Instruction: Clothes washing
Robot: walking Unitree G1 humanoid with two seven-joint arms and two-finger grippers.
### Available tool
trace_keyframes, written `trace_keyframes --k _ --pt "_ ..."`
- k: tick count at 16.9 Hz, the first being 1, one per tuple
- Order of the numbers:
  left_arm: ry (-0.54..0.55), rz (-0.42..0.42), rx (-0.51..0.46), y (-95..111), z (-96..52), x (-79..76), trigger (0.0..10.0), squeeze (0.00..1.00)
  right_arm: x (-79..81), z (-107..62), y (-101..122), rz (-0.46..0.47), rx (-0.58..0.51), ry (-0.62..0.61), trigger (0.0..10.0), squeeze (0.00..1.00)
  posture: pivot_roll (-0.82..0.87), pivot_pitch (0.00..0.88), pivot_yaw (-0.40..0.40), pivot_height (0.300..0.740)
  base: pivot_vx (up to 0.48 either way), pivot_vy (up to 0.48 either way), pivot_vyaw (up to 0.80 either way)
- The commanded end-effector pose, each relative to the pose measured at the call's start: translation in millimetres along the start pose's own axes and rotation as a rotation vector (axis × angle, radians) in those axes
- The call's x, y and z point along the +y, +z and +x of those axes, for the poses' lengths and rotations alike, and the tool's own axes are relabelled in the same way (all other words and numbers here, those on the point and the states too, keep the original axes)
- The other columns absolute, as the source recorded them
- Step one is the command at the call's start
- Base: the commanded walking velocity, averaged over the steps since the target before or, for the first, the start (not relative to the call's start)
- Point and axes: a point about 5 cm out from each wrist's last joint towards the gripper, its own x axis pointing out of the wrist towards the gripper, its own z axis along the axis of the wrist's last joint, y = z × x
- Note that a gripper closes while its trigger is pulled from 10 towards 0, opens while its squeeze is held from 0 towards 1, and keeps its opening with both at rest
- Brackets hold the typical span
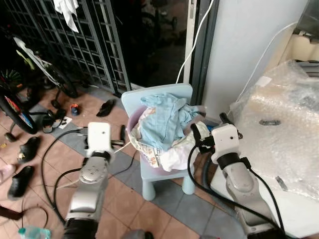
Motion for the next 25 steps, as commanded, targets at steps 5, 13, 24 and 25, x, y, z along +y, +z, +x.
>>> trace_keyframes --k 5,13,24,25 --pt "0.066 0.016 0.016 -9 -6.0 14.8 10.0 0.00 0.2 17.1 2 -0.003 -0.007 0.045 10.0 0.00 -0.01 0.000 -0.016 0.740 0.140 0.000 0.00" --pt "0.023 0.045 0.044 -11 -9.8 18.5 10.0 0.00 4.5 12.7 -4 -0.010 0.040 0.053 10.0 0.00 -0.05 0.000 0.065 0.740 0.363 0.000 0.37" --pt "0.034 0.049 0.085 -8 -30.8 23.2 10.0 0.00 27.3 22.8 -37 0.014 0.367 0.221 10.0 0.00 0.02 0.069 0.058 0.740 0.122 0.000 0.00" --pt "0.039 0.045 0.090 -7 -35.0 23.9 10.0 0.00 27.7 24.5 -41 0.017 0.408 0.214 10.0 0.00 0.03 0.085 0.047 0.740 0.000 0.000 0.00"
